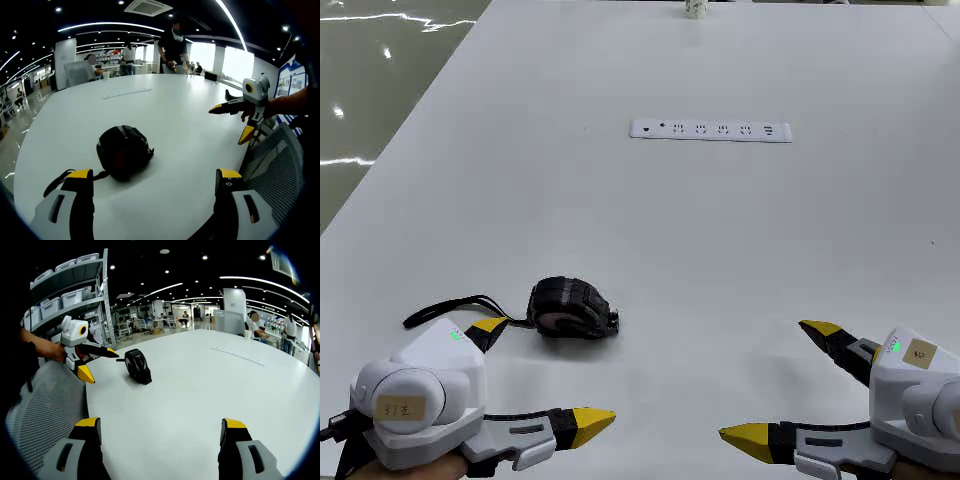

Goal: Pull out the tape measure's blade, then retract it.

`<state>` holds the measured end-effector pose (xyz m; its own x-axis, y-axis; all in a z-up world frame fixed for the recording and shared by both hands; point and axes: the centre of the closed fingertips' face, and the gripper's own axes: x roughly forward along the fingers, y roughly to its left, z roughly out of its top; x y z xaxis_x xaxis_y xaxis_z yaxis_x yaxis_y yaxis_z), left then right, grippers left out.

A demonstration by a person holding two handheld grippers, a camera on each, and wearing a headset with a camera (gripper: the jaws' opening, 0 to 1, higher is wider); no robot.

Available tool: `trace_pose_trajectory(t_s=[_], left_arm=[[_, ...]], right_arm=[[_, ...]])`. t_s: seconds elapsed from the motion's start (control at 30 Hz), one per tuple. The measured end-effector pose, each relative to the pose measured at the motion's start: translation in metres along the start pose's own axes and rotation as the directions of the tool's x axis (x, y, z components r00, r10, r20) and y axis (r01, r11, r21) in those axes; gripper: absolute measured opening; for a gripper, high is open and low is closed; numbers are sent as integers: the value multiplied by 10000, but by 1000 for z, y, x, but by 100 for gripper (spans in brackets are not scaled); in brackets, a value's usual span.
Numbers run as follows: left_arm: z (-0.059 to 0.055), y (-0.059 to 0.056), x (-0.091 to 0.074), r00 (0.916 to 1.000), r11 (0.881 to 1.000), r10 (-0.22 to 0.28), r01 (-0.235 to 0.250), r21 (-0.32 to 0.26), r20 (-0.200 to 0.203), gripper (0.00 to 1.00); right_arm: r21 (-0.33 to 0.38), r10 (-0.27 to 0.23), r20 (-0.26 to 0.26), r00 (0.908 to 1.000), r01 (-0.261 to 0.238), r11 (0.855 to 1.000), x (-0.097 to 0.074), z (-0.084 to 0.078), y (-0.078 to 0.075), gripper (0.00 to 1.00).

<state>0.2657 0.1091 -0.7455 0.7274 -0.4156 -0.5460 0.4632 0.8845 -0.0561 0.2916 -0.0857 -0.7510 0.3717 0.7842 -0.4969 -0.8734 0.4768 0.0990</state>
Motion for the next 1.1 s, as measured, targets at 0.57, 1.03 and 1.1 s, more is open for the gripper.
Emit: trace_pose_trajectory(t_s=[0.57,1.03,1.1], left_arm=[[2,-1,-5,9998,10000,-19,20,-69,201,99],[4,-2,-7,9993,9999,-125,125,6,343,99],[4,-3,-8,9994,9999,-157,157,-2,316,99]], right_arm=[[100,-182,162,9997,181,9998,-9,-2,2,99],[320,-425,216,9989,418,9986,-15,-5,-1,99],[347,-422,252,9988,413,9985,-16,-4,-1,99]])
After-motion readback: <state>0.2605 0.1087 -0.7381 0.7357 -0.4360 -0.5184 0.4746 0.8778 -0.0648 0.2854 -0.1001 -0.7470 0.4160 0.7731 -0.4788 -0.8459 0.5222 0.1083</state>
